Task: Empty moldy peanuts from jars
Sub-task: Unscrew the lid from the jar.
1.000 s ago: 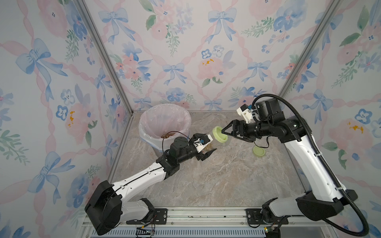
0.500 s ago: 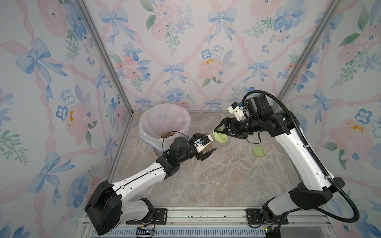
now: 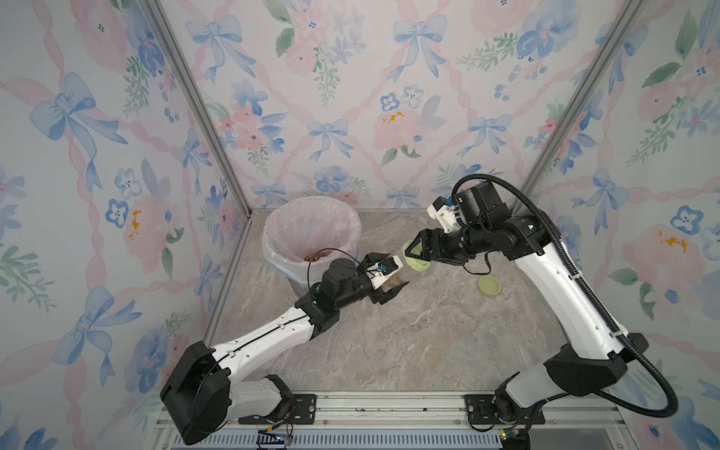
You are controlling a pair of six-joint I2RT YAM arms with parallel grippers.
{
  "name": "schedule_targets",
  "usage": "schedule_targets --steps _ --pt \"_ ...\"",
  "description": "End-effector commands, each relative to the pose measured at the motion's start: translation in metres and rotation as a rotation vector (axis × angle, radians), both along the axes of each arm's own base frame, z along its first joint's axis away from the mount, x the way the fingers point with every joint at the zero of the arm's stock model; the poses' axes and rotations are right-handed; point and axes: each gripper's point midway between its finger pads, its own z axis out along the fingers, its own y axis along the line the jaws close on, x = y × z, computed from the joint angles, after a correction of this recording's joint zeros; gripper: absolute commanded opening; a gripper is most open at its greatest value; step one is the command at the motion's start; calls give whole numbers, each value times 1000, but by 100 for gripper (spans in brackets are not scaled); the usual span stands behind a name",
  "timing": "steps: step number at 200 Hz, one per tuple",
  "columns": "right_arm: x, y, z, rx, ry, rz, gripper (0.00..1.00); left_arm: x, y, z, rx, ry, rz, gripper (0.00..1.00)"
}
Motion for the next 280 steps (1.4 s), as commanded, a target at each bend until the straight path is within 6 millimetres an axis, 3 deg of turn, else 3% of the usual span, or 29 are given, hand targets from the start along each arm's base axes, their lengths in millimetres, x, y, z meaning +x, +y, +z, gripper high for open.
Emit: schedule_targets --steps 1,75,126,195,280 --pt "-3 -5 -5 -55 -23 30 81 -5 -3 58 -116 -108 -38 9" --pt "-12 14 -3 -77 -216 393 78 -41 -20 71 -171 -65 -264 5" --pt "-34 29 -1 -136 -439 732 86 -50 -21 77 -191 -47 -308 8" --pt "-20 17 8 -130 -486 741 87 -48 -21 76 -197 -31 -298 8" --pt "-22 12 26 -85 -534 713 96 -41 -21 65 -178 -20 -268 5"
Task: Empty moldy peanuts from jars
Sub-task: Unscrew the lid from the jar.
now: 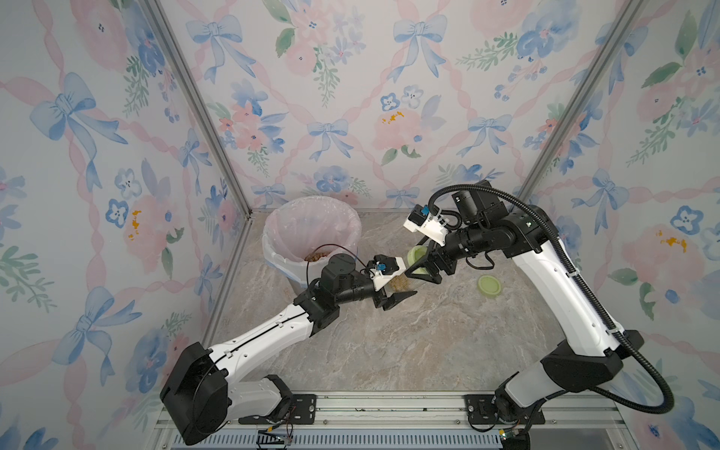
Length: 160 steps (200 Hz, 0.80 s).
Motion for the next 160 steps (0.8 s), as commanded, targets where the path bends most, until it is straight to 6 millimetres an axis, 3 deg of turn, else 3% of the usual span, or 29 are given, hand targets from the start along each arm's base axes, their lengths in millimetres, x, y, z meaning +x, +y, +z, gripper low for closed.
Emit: schedule_targets --steps 1,75,160 --pt "-1 -4 18 52 -36 6 97 -5 -1 46 -106 -111 -20 5" --pt "-22 -2 31 121 -12 60 98 5 2 39 -93 -95 4 3" --pt "7 -17 46 194 -88 -89 97 6 6 41 -99 -100 8 2"
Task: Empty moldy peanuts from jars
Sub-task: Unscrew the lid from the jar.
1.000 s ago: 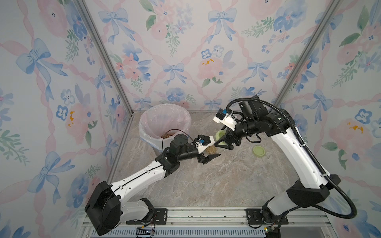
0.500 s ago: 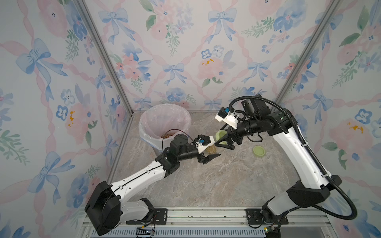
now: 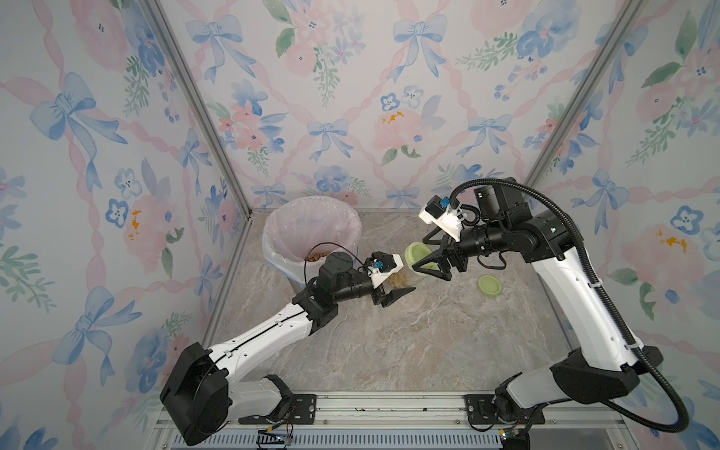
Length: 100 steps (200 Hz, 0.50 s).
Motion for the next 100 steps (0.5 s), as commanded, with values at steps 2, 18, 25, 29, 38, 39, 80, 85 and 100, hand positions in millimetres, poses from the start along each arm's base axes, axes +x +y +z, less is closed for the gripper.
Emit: schedule_targets --steps 2,18,25,29,38,39,80,85,100 --pt "12 -4 14 63 -39 -65 97 0 2 36 -82 -80 -4 2" --pt "23 -8 19 102 -45 -112 97 -1 2 36 -83 -81 -5 2" --pt "25 -10 23 129 -45 -127 97 0 2 36 -83 -80 -3 2" --pt "26 -12 25 149 -45 -133 97 0 2 36 -82 -79 -2 2" --pt "25 -13 33 199 -44 -131 97 0 2 36 -82 -81 1 2" --pt "25 -14 33 203 -42 -133 98 1 2 36 -81 -82 3 2" --pt "31 -32 55 361 64 -323 97 10 3 33 -67 -98 52 1" --pt "35 -36 57 386 118 -379 97 12 4 33 -63 -102 64 1" --pt "38 -43 46 416 334 -519 98 21 8 32 -53 -119 116 3"
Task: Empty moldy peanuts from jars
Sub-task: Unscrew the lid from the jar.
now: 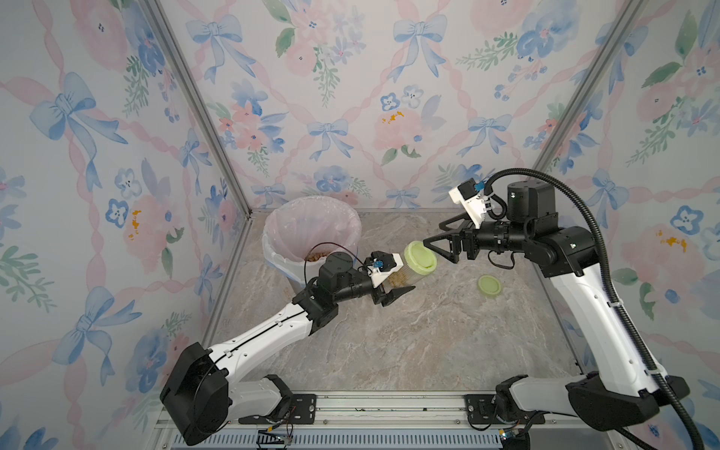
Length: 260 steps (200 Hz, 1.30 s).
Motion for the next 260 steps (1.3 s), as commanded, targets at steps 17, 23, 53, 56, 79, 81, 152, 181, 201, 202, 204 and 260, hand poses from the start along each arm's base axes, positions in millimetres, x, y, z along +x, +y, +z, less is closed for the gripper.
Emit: schedule_targets --steps 17,23,53,56,79,81,152,181,201,202,204,260 --pt "-4 -12 -6 138 348 -299 98 20 8 31 -41 -131 110 4" --pt "-8 -15 -14 94 363 -349 98 21 8 30 -36 -137 117 5" --pt "-19 -19 -36 -36 408 -469 99 27 9 25 -14 -150 137 5" --pt "-19 -17 -37 -41 411 -473 99 27 8 25 -14 -151 137 5" --pt "-18 -4 -36 -9 437 -470 99 28 7 21 -4 -152 140 4" --pt "-18 -3 -35 -6 436 -468 99 28 7 21 -3 -152 139 4" --pt "-11 12 -42 -44 422 -472 98 27 5 20 -3 -149 128 3" --pt "-8 15 -45 -50 421 -485 97 26 4 20 -4 -146 122 3" --pt "-9 21 -46 -59 421 -472 97 26 2 17 2 -142 121 3" --pt "-10 21 -46 -59 420 -471 97 26 2 17 2 -141 121 3" --pt "-9 21 -47 -62 419 -472 97 26 2 17 2 -141 121 3" --pt "-6 26 -53 -78 419 -473 97 27 2 13 8 -138 126 2"
